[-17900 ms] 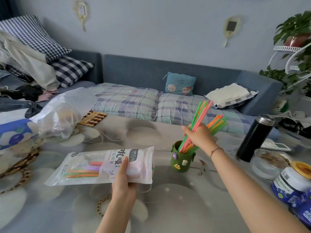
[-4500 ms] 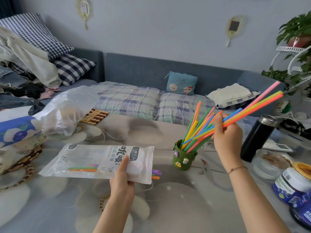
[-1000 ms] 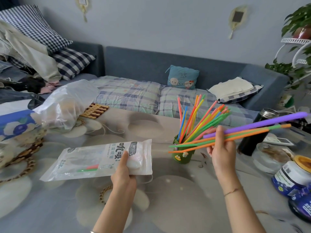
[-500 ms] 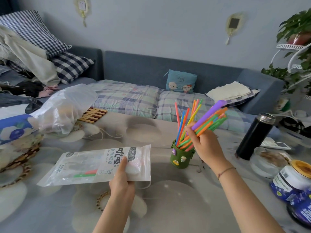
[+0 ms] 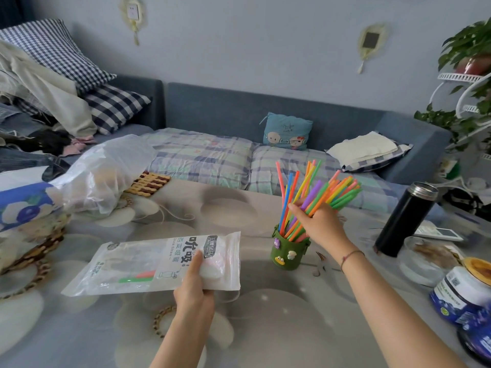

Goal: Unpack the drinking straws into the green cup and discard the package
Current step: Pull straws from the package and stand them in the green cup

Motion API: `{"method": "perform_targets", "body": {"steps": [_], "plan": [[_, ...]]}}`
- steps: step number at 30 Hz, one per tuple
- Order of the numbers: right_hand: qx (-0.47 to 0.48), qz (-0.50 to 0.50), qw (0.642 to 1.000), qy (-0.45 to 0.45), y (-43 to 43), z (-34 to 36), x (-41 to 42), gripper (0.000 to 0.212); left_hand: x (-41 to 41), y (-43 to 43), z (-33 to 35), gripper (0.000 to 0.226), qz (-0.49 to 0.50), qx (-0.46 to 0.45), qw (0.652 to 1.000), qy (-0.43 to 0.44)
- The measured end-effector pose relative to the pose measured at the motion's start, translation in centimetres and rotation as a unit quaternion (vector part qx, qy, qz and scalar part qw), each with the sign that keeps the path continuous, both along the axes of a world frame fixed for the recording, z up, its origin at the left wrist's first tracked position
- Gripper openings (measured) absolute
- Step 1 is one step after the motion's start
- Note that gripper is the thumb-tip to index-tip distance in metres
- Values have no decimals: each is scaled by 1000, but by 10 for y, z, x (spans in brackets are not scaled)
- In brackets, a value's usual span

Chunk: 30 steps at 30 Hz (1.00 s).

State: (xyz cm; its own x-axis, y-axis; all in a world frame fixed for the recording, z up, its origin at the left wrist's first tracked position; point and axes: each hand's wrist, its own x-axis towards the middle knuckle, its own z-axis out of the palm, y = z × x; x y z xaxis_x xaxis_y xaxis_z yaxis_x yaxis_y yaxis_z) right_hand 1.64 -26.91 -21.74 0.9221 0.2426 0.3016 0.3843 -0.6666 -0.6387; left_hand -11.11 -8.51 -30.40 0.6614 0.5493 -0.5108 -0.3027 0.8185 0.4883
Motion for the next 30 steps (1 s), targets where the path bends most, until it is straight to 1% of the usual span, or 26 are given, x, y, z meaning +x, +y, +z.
{"method": "perform_targets", "body": {"steps": [2,4,6,9,13,15,17,20,23,25,26,27,28,29,30], "plan": [[13,0,997,-72,1,10,-3,25,0,0,0,55,0,-1,1000,4],[3,12,993,-119,3,15,-5,34,1,0,0,53,1,-5,1000,5],[-19,22,991,-132,5,15,-6,46,1,0,0,52,2,-8,1000,2],[-52,6,990,-133,6,9,-4,50,1,0,-1,52,6,-7,1000,4],[-59,-22,996,-62,5,4,4,47,2,1,-3,54,6,1,1000,0],[-28,-14,999,-28,4,1,6,43,2,2,-5,55,9,4,1000,-3],[11,-10,999,-34,2,-2,1,35,3,4,-7,55,8,5,1000,-5],[41,-63,989,-130,-3,-9,-15,53,4,4,-8,54,9,7,1000,-6],[136,-116,959,-220,-6,-22,-32,67,5,1,-9,55,6,8,1000,-6],[172,-148,940,-256,-6,-34,-32,85,6,-1,-10,55,4,11,1000,-5],[184,-160,940,-237,-7,-42,-27,99,6,-2,-10,56,4,12,1000,-4],[203,-164,949,-179,-8,-50,-20,115,6,-3,-10,56,4,12,1000,-2],[233,-158,954,-102,-6,-53,-15,130,6,-3,-11,56,4,12,1000,0],[266,-141,953,-28,-3,-55,-11,141,6,-3,-11,55,3,12,1000,-1],[283,-115,952,15,1,-54,-6,146,6,-3,-11,55,2,12,1000,-2]]}}
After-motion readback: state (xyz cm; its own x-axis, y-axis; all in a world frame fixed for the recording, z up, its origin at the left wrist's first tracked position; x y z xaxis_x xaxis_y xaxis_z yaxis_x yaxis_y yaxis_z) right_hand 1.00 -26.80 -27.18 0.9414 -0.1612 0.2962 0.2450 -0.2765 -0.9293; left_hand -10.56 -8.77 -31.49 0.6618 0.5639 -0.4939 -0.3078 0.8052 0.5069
